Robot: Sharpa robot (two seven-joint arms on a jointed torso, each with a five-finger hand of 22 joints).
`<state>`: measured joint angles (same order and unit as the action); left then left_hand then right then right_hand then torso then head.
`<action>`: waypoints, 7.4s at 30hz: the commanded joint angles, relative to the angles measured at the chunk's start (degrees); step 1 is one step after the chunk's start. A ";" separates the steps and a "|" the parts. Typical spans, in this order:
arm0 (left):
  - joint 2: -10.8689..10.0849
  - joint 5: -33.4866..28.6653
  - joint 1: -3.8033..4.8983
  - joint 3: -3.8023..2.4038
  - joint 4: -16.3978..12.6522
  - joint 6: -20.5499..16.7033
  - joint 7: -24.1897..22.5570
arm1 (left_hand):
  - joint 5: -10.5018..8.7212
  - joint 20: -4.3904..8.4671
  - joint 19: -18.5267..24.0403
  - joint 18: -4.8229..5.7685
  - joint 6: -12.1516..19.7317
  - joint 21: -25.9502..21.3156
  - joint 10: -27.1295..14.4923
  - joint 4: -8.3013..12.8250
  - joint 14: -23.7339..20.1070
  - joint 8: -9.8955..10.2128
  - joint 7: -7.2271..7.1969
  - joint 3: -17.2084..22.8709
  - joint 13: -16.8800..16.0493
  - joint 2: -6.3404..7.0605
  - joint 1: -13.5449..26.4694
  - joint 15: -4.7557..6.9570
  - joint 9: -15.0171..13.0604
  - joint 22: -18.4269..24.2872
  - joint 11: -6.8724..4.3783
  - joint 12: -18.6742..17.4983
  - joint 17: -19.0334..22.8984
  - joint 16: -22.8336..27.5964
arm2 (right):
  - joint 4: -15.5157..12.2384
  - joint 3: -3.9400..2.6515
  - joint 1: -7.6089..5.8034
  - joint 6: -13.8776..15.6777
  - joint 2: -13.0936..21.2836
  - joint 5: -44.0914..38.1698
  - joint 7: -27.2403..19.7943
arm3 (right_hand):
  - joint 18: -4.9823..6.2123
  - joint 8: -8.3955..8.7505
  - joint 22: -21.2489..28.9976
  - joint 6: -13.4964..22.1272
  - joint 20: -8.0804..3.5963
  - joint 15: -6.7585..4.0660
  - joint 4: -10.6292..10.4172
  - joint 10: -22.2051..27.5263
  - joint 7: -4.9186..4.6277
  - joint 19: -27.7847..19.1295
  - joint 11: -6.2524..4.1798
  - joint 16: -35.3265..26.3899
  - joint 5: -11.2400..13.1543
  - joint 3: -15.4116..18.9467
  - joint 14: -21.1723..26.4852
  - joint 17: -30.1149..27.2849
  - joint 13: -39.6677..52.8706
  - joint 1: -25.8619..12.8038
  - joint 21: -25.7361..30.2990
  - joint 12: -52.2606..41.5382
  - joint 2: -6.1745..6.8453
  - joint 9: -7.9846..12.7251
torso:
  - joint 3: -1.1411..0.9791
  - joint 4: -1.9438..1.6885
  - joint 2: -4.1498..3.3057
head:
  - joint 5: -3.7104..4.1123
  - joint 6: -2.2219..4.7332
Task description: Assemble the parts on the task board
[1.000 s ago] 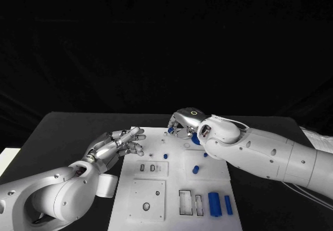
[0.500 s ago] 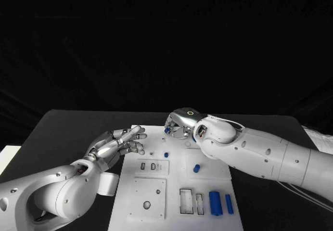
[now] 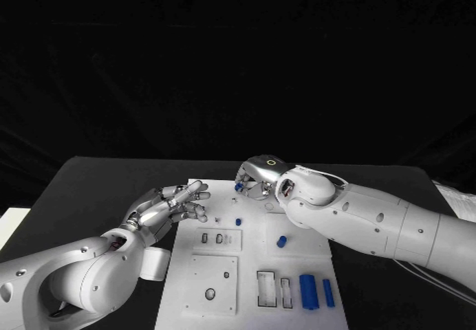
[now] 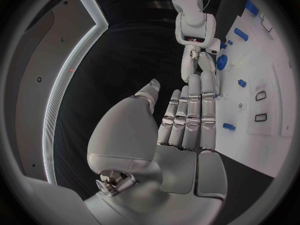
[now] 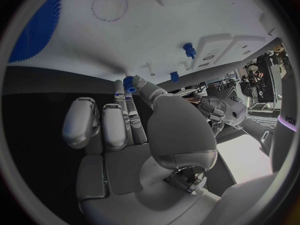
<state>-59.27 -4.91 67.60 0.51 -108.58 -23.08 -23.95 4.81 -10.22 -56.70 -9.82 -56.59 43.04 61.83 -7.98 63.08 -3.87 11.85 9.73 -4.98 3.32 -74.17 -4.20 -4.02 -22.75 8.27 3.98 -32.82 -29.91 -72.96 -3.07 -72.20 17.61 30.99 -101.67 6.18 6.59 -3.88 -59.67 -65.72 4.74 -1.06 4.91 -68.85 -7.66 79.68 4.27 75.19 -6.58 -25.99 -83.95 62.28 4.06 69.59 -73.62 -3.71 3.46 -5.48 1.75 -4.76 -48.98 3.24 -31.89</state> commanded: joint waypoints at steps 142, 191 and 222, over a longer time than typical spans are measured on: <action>-0.21 -0.58 0.08 -0.03 0.22 2.57 0.52 | -0.18 -0.01 0.49 -0.74 0.66 -0.57 -0.74 0.90 -0.33 0.11 -0.05 0.50 0.17 -0.66 -0.89 -0.08 0.04 0.37 0.07 -0.05 0.42 0.60 | -12.71 -0.28 1.43 -1.04 4.06 1.98 8.23 | -3.85 -6.72 -17.20 6.73 -1.05 -1.12 -10.51 -16.77 0.63 5.27 -2.26 13.32 -8.11 7.86 -5.36 24.43 79.58 6.99 -10.49 -77.96 3.65 0.91 | 0.04 0.68 -0.34 | -0.59 -0.48; -0.57 -0.89 0.07 -0.03 0.44 2.73 0.60 | -0.21 -0.03 0.49 -0.74 0.74 -0.62 -0.85 0.95 -0.32 0.11 -0.04 0.60 0.21 -0.76 -0.89 -0.10 0.04 0.45 0.09 -0.05 0.51 0.68 | -13.86 0.10 2.11 13.73 9.09 9.29 2.00 | -3.74 0.24 -16.63 12.16 0.61 0.67 -19.57 -14.78 -1.47 4.94 -0.19 13.55 -10.86 23.38 -5.47 25.12 77.66 -3.26 -10.13 -74.45 0.40 1.35 | -0.30 1.49 -0.10 | -0.23 -0.01; 1.74 -1.42 -0.19 0.12 5.39 4.40 0.41 | -0.20 -0.03 0.50 -0.74 0.70 -0.65 -0.81 1.01 -0.33 0.07 -0.09 0.70 0.21 -0.86 -0.95 -0.09 0.03 0.50 0.06 0.00 0.56 0.72 | -11.96 -0.12 5.09 0.95 27.13 33.62 -14.69 | -3.49 -0.02 -15.39 11.66 0.55 0.52 -10.35 -13.58 -1.33 4.22 -0.40 13.00 -7.41 21.38 -5.24 24.23 76.48 9.38 -9.37 -72.44 2.30 1.25 | -2.15 3.54 2.02 | -0.27 -0.38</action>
<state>-57.66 -6.18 67.42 0.63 -103.18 -20.14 -23.08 4.81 -10.21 -56.70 -9.81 -56.19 42.60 61.43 -7.09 63.08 -3.87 11.84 10.29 -4.83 2.79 -74.70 -4.20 -4.02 -22.30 8.27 3.98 -32.32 -29.43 -85.04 -3.19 -67.25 20.61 58.21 -67.15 -8.09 3.49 -3.90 -74.95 -53.93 5.15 -0.82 -5.43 -82.50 -9.10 83.79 3.79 88.21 -14.17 -4.92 -84.02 74.95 74.94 79.11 -82.97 -75.96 5.36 -4.21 -0.40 -1.30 -46.93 2.99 -32.20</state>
